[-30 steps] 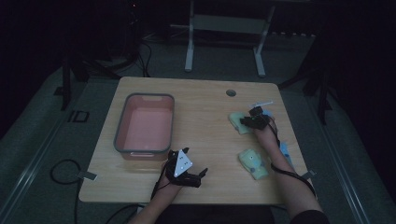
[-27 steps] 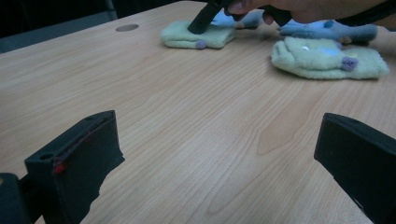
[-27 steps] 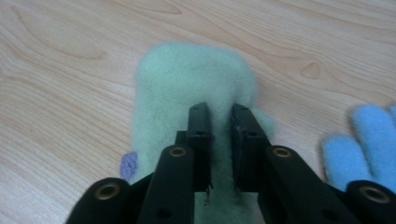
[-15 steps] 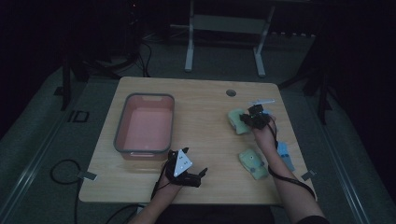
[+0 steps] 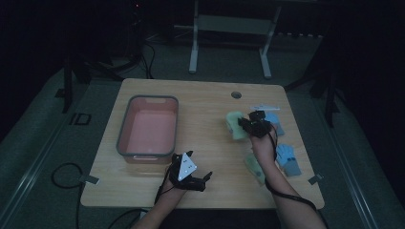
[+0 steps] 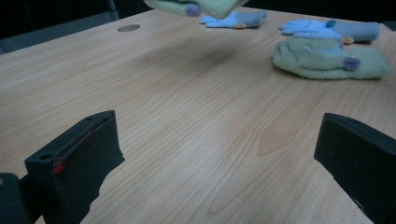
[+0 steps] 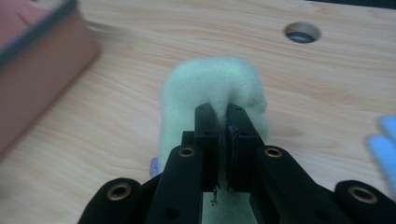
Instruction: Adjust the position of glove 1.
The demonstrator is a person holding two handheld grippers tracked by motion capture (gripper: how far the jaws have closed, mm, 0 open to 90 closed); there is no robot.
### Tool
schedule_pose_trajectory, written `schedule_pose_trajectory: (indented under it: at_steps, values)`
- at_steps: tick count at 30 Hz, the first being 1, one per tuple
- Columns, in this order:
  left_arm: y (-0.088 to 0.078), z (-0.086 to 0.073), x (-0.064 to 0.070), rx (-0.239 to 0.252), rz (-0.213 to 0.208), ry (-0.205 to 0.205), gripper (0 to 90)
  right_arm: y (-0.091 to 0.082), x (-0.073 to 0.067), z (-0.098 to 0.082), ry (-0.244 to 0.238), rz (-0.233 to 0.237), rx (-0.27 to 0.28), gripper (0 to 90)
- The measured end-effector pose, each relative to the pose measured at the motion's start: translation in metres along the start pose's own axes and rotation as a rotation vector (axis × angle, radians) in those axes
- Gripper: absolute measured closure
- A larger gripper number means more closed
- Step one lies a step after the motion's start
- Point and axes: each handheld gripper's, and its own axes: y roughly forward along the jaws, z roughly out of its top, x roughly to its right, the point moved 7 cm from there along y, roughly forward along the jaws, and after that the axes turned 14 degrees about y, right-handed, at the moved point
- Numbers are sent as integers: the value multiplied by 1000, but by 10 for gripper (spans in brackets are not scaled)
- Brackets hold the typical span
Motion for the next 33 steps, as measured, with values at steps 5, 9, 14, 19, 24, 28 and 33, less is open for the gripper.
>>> schedule_pose_trajectory:
  at_steps: [5,9,14,19,24,28,33]
  values:
    - [0,0,0,1,1,4,1,-4,-18,-8,20,27,18,850]
    - [0,0,0,1,1,8,1,-5,-35,-27,63,44,43,850]
    - [0,0,0,2,2,8,1,-1,-48,-52,79,25,70,849]
    - [0,0,0,3,-1,5,1,6,-53,-72,126,25,56,850]
    - [-1,0,0,10,0,5,1,13,-48,-88,162,-8,48,850]
    - [-1,0,1,10,-2,6,1,19,-43,-99,194,-23,38,849]
    - [-1,0,1,10,-3,6,1,28,-36,-113,224,-61,21,837]
